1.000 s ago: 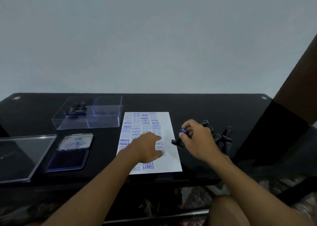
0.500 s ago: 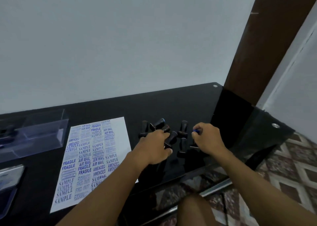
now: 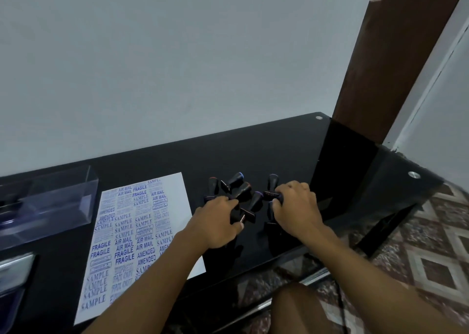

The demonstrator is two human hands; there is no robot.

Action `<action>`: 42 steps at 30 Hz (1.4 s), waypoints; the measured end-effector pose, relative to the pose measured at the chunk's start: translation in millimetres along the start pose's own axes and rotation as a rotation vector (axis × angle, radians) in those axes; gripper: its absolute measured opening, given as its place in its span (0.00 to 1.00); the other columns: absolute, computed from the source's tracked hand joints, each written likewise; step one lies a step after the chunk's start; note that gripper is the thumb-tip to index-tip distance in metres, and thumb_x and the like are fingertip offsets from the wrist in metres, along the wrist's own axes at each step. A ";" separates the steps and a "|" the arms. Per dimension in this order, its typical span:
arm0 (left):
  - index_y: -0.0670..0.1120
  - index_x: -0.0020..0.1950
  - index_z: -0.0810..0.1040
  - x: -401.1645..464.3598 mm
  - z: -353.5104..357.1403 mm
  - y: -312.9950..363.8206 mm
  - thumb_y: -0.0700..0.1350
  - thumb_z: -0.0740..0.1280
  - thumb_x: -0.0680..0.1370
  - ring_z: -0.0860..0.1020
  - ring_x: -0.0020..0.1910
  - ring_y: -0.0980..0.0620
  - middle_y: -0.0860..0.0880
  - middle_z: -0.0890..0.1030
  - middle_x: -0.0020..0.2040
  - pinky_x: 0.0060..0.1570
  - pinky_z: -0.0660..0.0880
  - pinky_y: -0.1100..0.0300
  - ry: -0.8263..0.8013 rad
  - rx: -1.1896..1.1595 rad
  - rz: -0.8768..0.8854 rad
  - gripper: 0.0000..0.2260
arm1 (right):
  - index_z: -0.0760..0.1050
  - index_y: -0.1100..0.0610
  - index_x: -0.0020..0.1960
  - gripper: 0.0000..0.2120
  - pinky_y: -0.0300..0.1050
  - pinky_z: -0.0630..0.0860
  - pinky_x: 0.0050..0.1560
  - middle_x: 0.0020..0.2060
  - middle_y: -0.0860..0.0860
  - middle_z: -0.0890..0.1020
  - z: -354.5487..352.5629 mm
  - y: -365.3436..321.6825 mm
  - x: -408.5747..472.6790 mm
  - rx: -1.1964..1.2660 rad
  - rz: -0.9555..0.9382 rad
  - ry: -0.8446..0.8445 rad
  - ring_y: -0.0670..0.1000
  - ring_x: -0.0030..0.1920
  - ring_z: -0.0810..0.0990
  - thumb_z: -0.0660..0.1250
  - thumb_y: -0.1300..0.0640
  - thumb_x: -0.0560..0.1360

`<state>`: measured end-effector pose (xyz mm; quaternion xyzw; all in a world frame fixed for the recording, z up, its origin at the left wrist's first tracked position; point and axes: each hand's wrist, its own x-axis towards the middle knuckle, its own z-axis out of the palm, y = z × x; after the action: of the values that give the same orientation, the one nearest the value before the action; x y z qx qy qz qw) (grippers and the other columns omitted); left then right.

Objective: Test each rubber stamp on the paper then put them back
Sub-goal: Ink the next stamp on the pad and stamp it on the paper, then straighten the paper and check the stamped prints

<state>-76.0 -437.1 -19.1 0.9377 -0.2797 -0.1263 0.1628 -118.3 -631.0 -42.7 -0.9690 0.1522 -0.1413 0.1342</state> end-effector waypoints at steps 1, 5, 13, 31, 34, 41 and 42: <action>0.52 0.70 0.70 -3.7 -0.6 -3.1 0.54 0.65 0.76 0.70 0.68 0.47 0.51 0.72 0.66 0.65 0.68 0.47 0.001 -0.005 -0.010 0.23 | 0.77 0.54 0.59 0.13 0.49 0.69 0.59 0.57 0.52 0.76 -0.4 -9.4 -6.2 -0.003 -0.051 0.016 0.55 0.60 0.70 0.63 0.51 0.77; 0.54 0.63 0.73 -26.5 -6.8 -25.0 0.53 0.65 0.75 0.74 0.62 0.45 0.50 0.75 0.61 0.60 0.72 0.47 0.020 -0.019 -0.068 0.16 | 0.76 0.56 0.61 0.14 0.47 0.69 0.62 0.58 0.52 0.76 4.1 -61.9 -30.5 0.155 -0.203 -0.006 0.54 0.61 0.70 0.64 0.52 0.77; 0.50 0.77 0.60 -94.7 -22.7 -104.6 0.49 0.63 0.81 0.61 0.75 0.47 0.50 0.61 0.77 0.73 0.58 0.51 0.057 -0.029 -0.288 0.25 | 0.75 0.57 0.55 0.11 0.45 0.72 0.53 0.55 0.55 0.76 26.5 -144.2 -51.6 0.298 -0.176 -0.293 0.55 0.58 0.74 0.63 0.52 0.76; 0.50 0.78 0.58 -164.8 -22.6 -198.9 0.51 0.68 0.76 0.55 0.76 0.44 0.49 0.55 0.78 0.72 0.58 0.43 -0.097 0.062 -0.432 0.33 | 0.66 0.60 0.68 0.26 0.52 0.69 0.63 0.67 0.56 0.67 58.0 -179.7 -55.0 0.123 0.094 -0.429 0.58 0.68 0.65 0.63 0.46 0.76; 0.51 0.78 0.58 -165.0 -21.6 -200.3 0.52 0.68 0.77 0.54 0.76 0.43 0.50 0.55 0.78 0.73 0.57 0.43 -0.098 0.061 -0.427 0.33 | 0.65 0.60 0.68 0.28 0.53 0.68 0.64 0.68 0.57 0.67 58.8 -185.1 -53.7 0.134 0.127 -0.446 0.59 0.69 0.65 0.64 0.45 0.75; 0.52 0.78 0.57 -167.2 -19.0 -203.0 0.52 0.67 0.77 0.52 0.76 0.42 0.51 0.53 0.79 0.72 0.57 0.40 -0.094 0.044 -0.423 0.32 | 0.75 0.56 0.53 0.18 0.51 0.75 0.56 0.55 0.54 0.77 62.3 -200.8 -47.5 0.310 0.212 -0.459 0.57 0.56 0.76 0.66 0.45 0.69; 0.52 0.78 0.56 -167.7 -18.8 -203.2 0.52 0.67 0.77 0.52 0.76 0.42 0.51 0.52 0.79 0.72 0.57 0.40 -0.092 0.042 -0.423 0.32 | 0.75 0.56 0.48 0.14 0.48 0.76 0.50 0.50 0.53 0.79 62.5 -201.2 -45.8 0.409 0.225 -0.446 0.54 0.50 0.78 0.67 0.47 0.69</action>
<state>-107.7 -177.2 -53.8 0.9719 -0.0865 -0.1945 0.1001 -88.7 -417.7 -50.1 -0.9061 0.1935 0.0625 0.3710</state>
